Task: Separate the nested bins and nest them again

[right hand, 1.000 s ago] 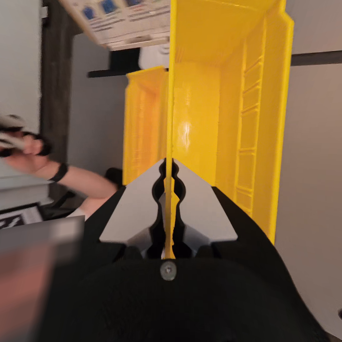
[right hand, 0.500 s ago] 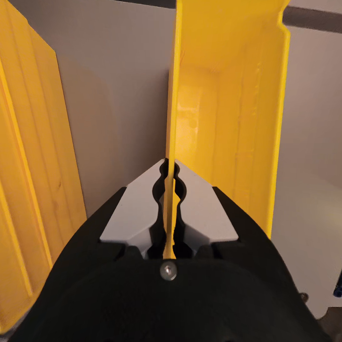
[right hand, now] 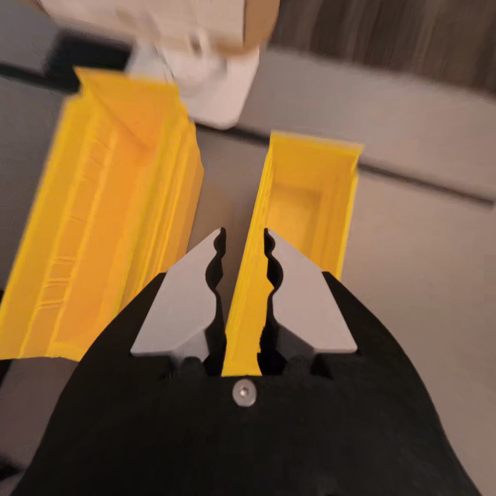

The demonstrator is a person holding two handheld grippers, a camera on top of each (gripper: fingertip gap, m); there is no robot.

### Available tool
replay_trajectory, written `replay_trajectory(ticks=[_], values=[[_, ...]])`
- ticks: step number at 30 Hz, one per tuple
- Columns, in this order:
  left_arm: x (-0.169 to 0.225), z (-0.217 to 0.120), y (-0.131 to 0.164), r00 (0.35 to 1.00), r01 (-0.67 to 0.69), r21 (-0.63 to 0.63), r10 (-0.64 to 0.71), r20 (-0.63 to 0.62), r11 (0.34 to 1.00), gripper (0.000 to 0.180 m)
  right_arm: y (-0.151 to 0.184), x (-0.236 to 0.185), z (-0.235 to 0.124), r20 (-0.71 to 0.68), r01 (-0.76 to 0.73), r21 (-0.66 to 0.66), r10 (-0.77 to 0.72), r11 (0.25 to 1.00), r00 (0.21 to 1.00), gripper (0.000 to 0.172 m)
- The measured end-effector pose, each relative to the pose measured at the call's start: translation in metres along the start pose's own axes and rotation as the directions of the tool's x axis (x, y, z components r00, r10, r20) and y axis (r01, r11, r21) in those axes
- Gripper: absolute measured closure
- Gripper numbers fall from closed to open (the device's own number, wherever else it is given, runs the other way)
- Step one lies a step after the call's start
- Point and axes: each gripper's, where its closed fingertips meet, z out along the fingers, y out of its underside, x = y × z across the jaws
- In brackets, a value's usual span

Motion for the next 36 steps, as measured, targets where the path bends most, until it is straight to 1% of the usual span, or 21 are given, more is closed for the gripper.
replay_trajectory(ticks=[2,3,5,7,8,10,13,14,16,20,21,23,24,26,27,28,29,30,31,34,36], values=[[-0.008,0.011,0.021,0.997,-0.024,-0.109,0.031,0.067,0.994,0.106,-0.042,0.011,-0.044,-0.046,0.113,0.261,-0.104,0.959,0.993,0.119],[-0.007,0.017,0.035,0.998,-0.019,-0.180,0.030,0.061,0.984,0.101,-0.059,0.019,-0.068,-0.091,0.167,0.387,-0.143,0.907,0.986,0.110],[0.007,0.026,0.063,0.999,0.000,-0.327,-0.015,-0.041,0.945,0.110,-0.082,0.039,-0.111,-0.203,0.247,0.588,-0.155,0.771,0.967,0.093],[0.003,0.031,0.079,0.999,0.015,-0.394,-0.029,-0.029,0.919,0.105,-0.092,0.057,-0.139,-0.268,0.307,0.693,-0.163,0.652,0.950,0.092],[-0.010,0.033,0.084,0.999,0.021,-0.405,-0.006,0.040,0.914,0.101,-0.093,0.067,-0.144,-0.270,0.303,0.709,-0.151,0.637,0.951,0.091],[-0.034,0.038,0.098,0.988,0.032,-0.449,0.040,0.151,0.893,0.092,-0.087,0.084,-0.142,-0.226,0.252,0.717,-0.125,0.650,0.966,0.087],[-0.052,0.052,0.133,0.981,0.120,-0.535,-0.016,0.195,0.836,0.088,-0.081,0.097,-0.127,-0.108,0.148,0.754,-0.102,0.640,0.989,0.089],[-0.059,0.056,0.147,0.975,0.153,-0.564,-0.030,0.222,0.811,0.088,-0.078,0.098,-0.117,-0.066,0.122,0.726,-0.108,0.677,0.992,0.089],[-0.073,0.064,0.170,0.963,0.180,-0.613,-0.012,0.268,0.769,0.097,-0.071,0.101,-0.101,-0.038,0.108,0.661,-0.111,0.742,0.993,0.087],[-0.072,0.075,0.199,0.957,0.197,-0.676,0.011,0.290,0.710,0.112,-0.069,0.100,-0.099,-0.025,0.112,0.649,-0.126,0.752,0.992,0.087],[-0.073,0.077,0.198,0.954,0.201,-0.671,0.012,0.298,0.714,0.118,-0.069,0.097,-0.101,0.000,0.094,0.659,-0.125,0.747,0.992,0.087],[-0.084,0.079,0.198,0.941,0.179,-0.666,0.071,0.330,0.724,0.144,-0.071,0.089,-0.107,0.065,0.054,0.682,-0.134,0.730,0.989,0.088],[-0.087,0.083,0.198,0.940,0.177,-0.660,0.074,0.334,0.730,0.150,-0.071,0.086,-0.110,0.095,0.035,0.688,-0.137,0.725,0.986,0.088],[-0.085,0.092,0.200,0.944,0.232,-0.635,-0.014,0.329,0.737,0.150,-0.070,0.084,-0.112,0.124,0.019,0.689,-0.144,0.725,0.982,0.090],[-0.083,0.096,0.200,0.941,0.273,-0.618,-0.070,0.332,0.737,0.146,-0.069,0.087,-0.112,0.107,0.031,0.684,-0.143,0.729,0.984,0.090],[-0.079,0.100,0.196,0.935,0.312,-0.594,-0.129,0.330,0.741,0.134,-0.068,0.091,-0.111,0.075,0.052,0.680,-0.139,0.731,0.987,0.090],[-0.072,0.103,0.190,0.928,0.351,-0.563,-0.194,0.319,0.748,0.123,-0.067,0.097,-0.109,0.038,0.077,0.675,-0.139,0.734,0.990,0.089],[-0.064,0.106,0.181,0.921,0.376,-0.533,-0.246,0.300,0.758,0.119,-0.066,0.102,-0.108,0.006,0.098,0.671,-0.138,0.735,0.990,0.087],[-0.057,0.107,0.172,0.918,0.387,-0.517,-0.263,0.298,0.764,0.111,-0.066,0.106,-0.108,-0.016,0.111,0.672,-0.135,0.732,0.991,0.083],[-0.051,0.101,0.163,0.911,0.359,-0.575,-0.141,0.389,0.735,0.080,-0.066,0.111,-0.107,-0.013,0.103,0.680,-0.129,0.726,0.992,0.077],[-0.041,0.100,0.167,0.901,0.360,-0.668,-0.058,0.429,0.651,0.052,-0.065,0.112,-0.106,0.034,0.064,0.681,-0.119,0.730,0.992,0.076]])
